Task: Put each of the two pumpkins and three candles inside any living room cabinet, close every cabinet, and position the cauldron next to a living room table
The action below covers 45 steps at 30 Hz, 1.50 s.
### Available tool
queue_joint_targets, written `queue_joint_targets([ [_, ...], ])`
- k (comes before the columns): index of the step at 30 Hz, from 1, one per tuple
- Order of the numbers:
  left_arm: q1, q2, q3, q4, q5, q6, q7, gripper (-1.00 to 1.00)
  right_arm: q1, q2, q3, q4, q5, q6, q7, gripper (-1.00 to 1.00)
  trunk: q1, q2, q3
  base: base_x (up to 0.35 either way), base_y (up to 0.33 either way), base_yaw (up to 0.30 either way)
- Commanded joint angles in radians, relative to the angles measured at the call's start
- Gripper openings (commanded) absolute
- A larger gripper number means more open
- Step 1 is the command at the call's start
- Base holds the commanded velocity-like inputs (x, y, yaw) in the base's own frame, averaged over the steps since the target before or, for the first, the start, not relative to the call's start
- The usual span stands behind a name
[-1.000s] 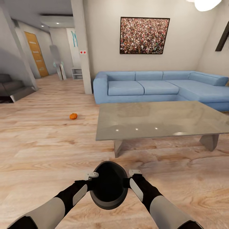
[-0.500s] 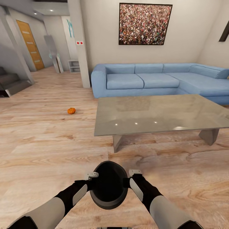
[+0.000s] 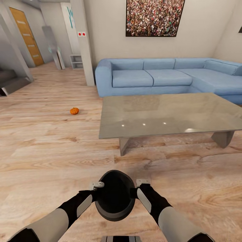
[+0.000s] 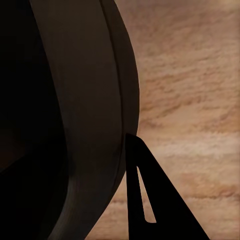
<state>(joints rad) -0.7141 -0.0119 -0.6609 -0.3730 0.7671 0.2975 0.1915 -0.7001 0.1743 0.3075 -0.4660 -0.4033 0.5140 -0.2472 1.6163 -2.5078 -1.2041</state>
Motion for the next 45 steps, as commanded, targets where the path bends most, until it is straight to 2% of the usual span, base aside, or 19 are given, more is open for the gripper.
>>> queue_joint_targets([
  [1, -0.001, -0.002, -0.037, -0.035, 0.035, 0.000, -0.001, -1.00, -0.001, 0.000, 0.021, -0.002, -0.045, -0.003, -0.007, -1.00, 0.000, -0.001, -0.005, 0.000, 0.000, 0.000],
  [4, -0.001, -0.002, -0.037, -0.035, 0.035, 0.000, -0.001, -1.00, -0.001, 0.000, 0.021, -0.002, -0.045, -0.003, -0.007, -1.00, 0.001, -0.001, -0.016, 0.000, 0.000, 0.000],
  [16, -0.001, -0.001, -0.037, -0.035, 0.035, -0.001, -0.001, -1.00, -0.001, 0.000, 0.021, -0.002, -0.045, -0.004, -0.007, -1.00, 0.001, -0.001, -0.016, 0.032, 0.000, 0.000],
  [37, -0.001, 0.000, -0.037, -0.035, 0.035, -0.001, -0.001, -1.00, -0.001, 0.000, 0.021, -0.002, -0.045, -0.003, -0.007, -1.00, 0.001, -0.001, -0.016, 0.316, 0.000, 0.000],
  [45, -0.001, 0.000, -0.037, -0.036, 0.035, -0.001, -0.001, -1.00, -0.001, 0.000, 0.021, -0.002, -0.045, -0.004, -0.007, -1.00, 0.001, -0.001, -0.016, 0.202, -0.005, 0.000],
])
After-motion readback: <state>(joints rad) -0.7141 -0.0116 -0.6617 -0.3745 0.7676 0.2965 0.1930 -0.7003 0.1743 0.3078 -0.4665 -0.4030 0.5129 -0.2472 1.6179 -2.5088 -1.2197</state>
